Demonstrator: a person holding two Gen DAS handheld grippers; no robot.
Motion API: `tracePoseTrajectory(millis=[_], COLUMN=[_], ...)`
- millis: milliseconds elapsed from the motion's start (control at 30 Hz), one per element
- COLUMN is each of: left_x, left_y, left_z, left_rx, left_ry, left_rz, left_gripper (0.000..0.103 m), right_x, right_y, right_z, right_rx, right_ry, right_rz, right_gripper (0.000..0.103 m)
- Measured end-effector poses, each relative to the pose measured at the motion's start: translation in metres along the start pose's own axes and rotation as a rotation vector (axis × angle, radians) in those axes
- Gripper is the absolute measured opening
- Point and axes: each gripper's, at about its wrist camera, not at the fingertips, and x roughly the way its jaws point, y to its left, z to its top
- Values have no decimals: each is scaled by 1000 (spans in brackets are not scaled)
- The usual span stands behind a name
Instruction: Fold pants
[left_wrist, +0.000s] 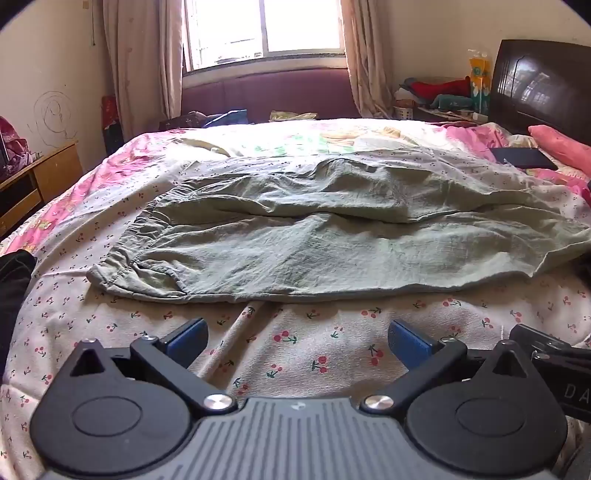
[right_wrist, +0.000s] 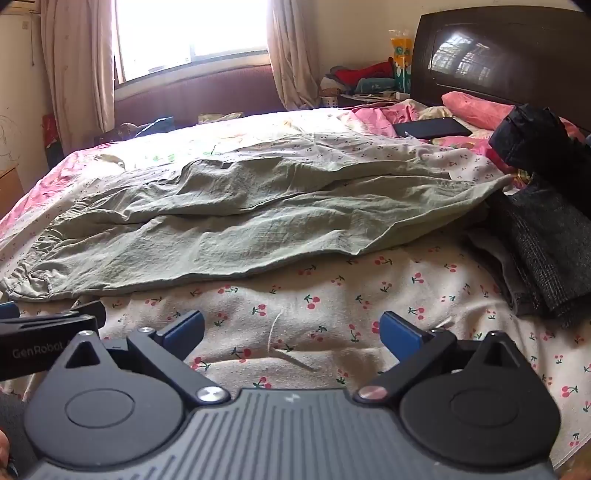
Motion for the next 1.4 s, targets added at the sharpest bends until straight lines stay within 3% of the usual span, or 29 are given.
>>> tracePoseTrajectory(millis=[1400], left_x=[2], left_y=[-4], left_z=[-2], left_rx=[36], left_ry=[-9], left_rz=[8], left_gripper=[103], right_x=[5], right_y=[2], right_z=[-2], right_rx=[-13], right_ry=[20], right_rz=[-1], right_gripper=[101])
